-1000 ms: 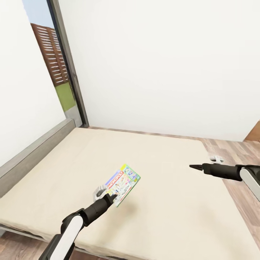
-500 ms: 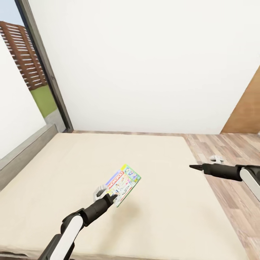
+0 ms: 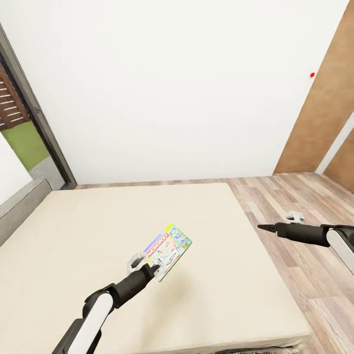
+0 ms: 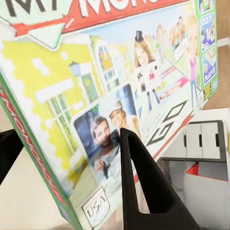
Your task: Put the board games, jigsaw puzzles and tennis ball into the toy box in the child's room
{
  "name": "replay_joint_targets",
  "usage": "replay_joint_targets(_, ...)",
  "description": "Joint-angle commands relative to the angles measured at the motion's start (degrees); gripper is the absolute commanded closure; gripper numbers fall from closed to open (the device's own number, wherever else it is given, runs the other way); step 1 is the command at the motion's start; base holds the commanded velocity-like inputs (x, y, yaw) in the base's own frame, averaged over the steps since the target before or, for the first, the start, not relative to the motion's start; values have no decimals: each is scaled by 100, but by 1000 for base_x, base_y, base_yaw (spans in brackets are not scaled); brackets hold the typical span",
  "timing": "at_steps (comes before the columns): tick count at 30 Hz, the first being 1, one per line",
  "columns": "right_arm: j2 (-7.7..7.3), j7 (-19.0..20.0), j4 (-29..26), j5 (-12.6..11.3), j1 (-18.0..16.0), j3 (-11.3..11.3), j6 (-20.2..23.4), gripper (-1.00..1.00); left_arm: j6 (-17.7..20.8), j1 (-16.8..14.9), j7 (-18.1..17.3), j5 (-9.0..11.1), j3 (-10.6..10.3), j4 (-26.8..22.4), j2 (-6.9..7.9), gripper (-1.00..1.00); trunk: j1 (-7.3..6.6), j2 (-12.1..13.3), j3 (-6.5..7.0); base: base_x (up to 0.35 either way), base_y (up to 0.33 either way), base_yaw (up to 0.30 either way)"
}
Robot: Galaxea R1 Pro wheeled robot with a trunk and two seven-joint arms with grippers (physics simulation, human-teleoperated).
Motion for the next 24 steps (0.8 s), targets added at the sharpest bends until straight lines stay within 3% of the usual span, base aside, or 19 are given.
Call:
replay_joint_targets(1,-3,11,2,1,-8,10,17,-100,17,-1,-2,24,0,-5,4,100,-22,37,12,0,0,-282)
replay_joint_targets(24,-4,12,2,4,-8,10,19,-100,23,-8,-2,31,9,-5,4,100,-527,959,425,0,0,-282)
